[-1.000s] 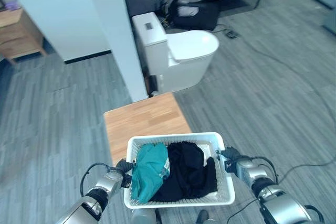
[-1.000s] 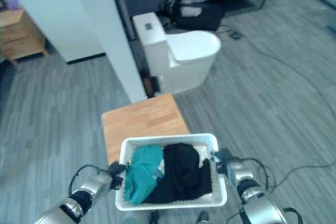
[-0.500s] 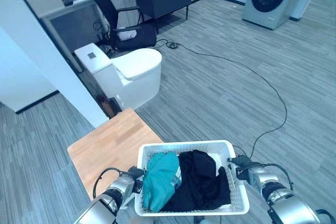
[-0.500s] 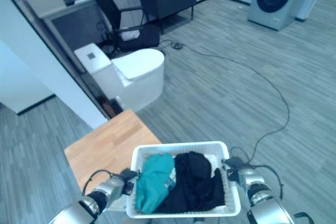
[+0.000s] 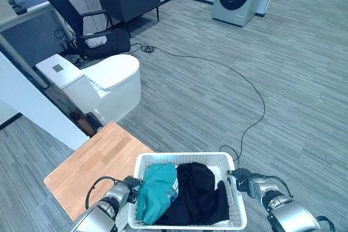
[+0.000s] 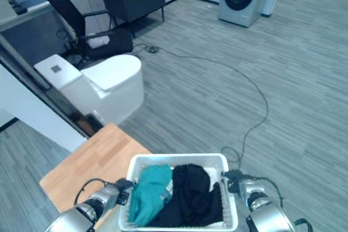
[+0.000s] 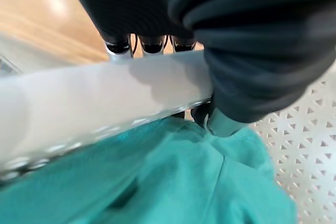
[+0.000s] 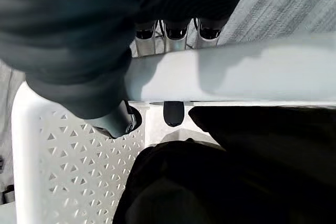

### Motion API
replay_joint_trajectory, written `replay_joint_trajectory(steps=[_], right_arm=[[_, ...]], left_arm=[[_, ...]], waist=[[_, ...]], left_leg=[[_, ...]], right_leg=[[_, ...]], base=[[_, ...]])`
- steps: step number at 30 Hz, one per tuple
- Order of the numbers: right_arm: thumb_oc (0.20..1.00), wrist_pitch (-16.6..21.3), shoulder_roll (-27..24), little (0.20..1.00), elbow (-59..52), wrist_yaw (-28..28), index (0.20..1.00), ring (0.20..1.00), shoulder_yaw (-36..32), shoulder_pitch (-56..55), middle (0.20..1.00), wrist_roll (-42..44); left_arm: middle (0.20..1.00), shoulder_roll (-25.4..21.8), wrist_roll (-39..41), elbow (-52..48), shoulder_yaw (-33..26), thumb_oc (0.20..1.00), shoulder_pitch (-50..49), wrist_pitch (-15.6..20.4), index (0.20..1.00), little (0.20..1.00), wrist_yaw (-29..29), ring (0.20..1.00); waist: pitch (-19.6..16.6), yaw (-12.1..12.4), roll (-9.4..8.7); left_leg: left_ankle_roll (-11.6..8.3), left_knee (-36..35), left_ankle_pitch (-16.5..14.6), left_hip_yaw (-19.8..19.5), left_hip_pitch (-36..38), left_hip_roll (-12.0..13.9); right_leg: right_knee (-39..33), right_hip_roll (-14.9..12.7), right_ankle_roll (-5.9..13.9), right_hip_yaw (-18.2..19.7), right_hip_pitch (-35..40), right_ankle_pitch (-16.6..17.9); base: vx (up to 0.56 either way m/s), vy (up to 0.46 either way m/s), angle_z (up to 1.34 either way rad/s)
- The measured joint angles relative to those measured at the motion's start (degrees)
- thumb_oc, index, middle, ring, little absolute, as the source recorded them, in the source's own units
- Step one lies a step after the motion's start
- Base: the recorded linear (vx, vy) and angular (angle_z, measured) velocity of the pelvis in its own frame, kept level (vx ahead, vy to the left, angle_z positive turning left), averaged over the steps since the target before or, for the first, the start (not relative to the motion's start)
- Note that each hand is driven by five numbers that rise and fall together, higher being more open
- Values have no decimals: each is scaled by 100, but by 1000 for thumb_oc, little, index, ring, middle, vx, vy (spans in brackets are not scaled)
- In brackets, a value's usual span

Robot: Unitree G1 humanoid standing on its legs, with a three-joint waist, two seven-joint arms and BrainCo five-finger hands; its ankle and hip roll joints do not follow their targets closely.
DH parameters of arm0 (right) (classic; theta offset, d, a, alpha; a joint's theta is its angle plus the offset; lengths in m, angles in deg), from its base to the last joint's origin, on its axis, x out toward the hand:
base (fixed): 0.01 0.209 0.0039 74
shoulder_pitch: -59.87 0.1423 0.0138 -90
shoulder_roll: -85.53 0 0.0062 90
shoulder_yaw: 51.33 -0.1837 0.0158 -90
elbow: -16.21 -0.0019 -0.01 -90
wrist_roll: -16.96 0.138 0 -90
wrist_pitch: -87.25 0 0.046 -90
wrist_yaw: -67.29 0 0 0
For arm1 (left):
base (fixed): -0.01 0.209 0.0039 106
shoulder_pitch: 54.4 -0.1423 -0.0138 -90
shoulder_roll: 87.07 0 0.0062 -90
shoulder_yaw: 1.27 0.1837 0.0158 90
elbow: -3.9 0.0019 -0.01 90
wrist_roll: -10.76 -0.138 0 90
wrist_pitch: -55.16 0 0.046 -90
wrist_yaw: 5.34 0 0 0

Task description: Grab the laundry basket,head to the washer,open it,put in the laundry and shut it.

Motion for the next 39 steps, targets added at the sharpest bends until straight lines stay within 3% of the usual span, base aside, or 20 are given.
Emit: replay_joint_trajectory(steps=[5,8,10,12,14,15,18,20,22,24,29,30,31,32,33,34,35,36,38,39], right_arm=[[200,-3,7,200,-29,-6,200,200,24,-91,200,-54],[200,-39,39,200,-217,-51,200,200,97,-76,200,-75],[200,-23,55,200,-238,-105,200,200,144,-50,200,-68],[200,-14,27,200,-357,-178,200,200,197,3,200,-44],[200,25,-28,200,-374,-189,200,200,226,113,200,-45],[200,27,-65,200,-421,-198,200,200,318,272,200,-48],[200,1,-144,200,-409,-200,200,200,438,274,200,-48],[200,2,-180,200,-386,-208,200,200,422,310,200,-45],[200,78,-196,200,-409,-220,200,200,407,333,200,-44],[200,133,-162,200,-331,-224,200,200,416,345,200,-41],[200,106,-127,200,-233,-246,200,200,295,81,200,-42],[200,98,-188,200,-260,-237,200,200,296,-66,200,-43],[200,159,-74,200,-408,-261,200,200,300,-167,200,-22],[200,311,-65,200,-772,-273,200,200,224,-167,200,12],[200,369,-67,200,-863,-276,200,200,184,-168,200,9],[200,383,-37,200,-864,-276,200,200,195,-71,200,7],[200,393,9,200,-929,-276,200,200,210,24,200,11],[200,411,66,200,-999,-282,200,200,181,143,200,84],[200,325,102,200,-767,-286,200,200,207,450,200,86],[200,306,129,200,-653,-284,200,200,205,497,200,96]], left_arm=[[200,6,-166,16,12,200,11,-13,200,200,-27,200],[200,12,-149,152,-188,200,31,-9,200,200,-18,200],[200,-37,-104,148,-209,200,86,34,200,200,-9,200],[200,-10,22,105,-176,200,187,69,200,200,40,200],[200,-18,87,46,-153,200,213,116,200,200,47,200],[200,-7,134,73,-153,200,224,97,200,200,46,200],[200,108,227,268,-132,200,285,89,200,200,39,200],[200,136,258,309,-128,200,357,176,200,200,45,200],[200,91,258,312,-141,200,399,239,200,200,49,200],[200,105,258,383,-142,200,411,246,200,200,47,200],[200,228,244,397,131,200,293,204,200,200,60,200],[200,300,241,300,153,200,117,204,200,200,97,200],[200,225,255,227,184,200,-6,217,200,200,143,200],[200,183,294,221,197,200,-14,212,200,200,180,200],[200,173,295,193,239,200,-40,215,200,200,182,200],[200,108,296,111,226,200,-128,255,200,200,212,200],[200,-67,288,100,238,200,65,251,200,200,209,200],[200,-158,287,129,348,200,315,259,200,200,203,200],[200,-187,225,361,253,200,591,192,200,200,124,200],[200,-181,209,458,163,200,674,153,200,200,87,200]], waist=[[-16,-324,-14],[-18,-461,-93],[-45,-448,-277],[0,-434,-379],[10,-409,-419],[14,-427,-403],[-37,-460,-310],[109,-429,-113],[156,-380,-69],[128,-365,-2],[-10,-302,168],[-126,-285,352],[-165,-288,221],[-134,-333,181],[-107,-351,99],[-148,-344,29],[-88,-524,40],[69,-621,-31],[140,-730,-105],[163,-778,-134]], left_leg=[[-128,313,-88,-45,-22,239],[-313,1126,-189,-43,-334,479],[-435,1726,-39,-73,-633,487],[-786,2707,198,-338,-1176,522],[-680,2962,78,-499,-1429,262],[-573,2601,7,-483,-1410,-45],[-513,873,164,132,-1338,-102],[-796,-157,503,-303,-1440,120],[-880,-60,562,-359,-1545,280],[-920,7,587,-225,-1563,358],[-333,687,232,-191,-1004,-3],[22,532,132,-51,-738,32],[115,415,-11,36,-589,-185],[268,420,-166,110,-400,-330],[470,369,-396,44,-32,-550],[604,405,-637,-108,176,-634],[721,367,-718,-480,274,-575],[718,375,-762,-534,286,-536],[560,378,-984,-556,293,-509],[516,381,-1067,-646,358,-530]], right_leg=[[1,250,-186,132,57,-70],[288,496,-453,596,-138,-248],[369,431,-526,722,-158,-258],[537,501,-692,836,-216,-324],[559,454,-759,838,-255,-318],[558,421,-807,878,-335,-343],[93,509,-795,850,-220,-458],[10,783,-833,836,-153,-432],[15,854,-1031,852,-161,-338],[-43,841,-1012,917,-108,-350],[581,548,-723,1191,-170,-614],[1324,553,-531,1138,-434,-1030],[2891,363,-208,1193,-1188,-1229],[4720,105,134,1239,-2011,-942],[5864,-95,269,1241,-2417,-517],[6410,250,440,1677,-2687,-608],[5707,976,339,2103,-2899,-912],[4628,1008,200,1939,-3032,-1024],[1521,768,51,1132,-3035,-925],[549,715,145,1144,-2991,-838]], base=[[11,-162,-15],[0,-232,-39],[1,-146,-25],[62,-50,0],[155,28,-19],[227,23,-35],[305,68,0],[305,101,2],[314,129,-24],[454,219,-40],[444,241,-42],[355,234,-45],[610,350,-38],[498,210,-6],[523,174,26],[566,86,78],[777,43,109],[816,-32,112],[705,-116,58],[720,-162,65]])
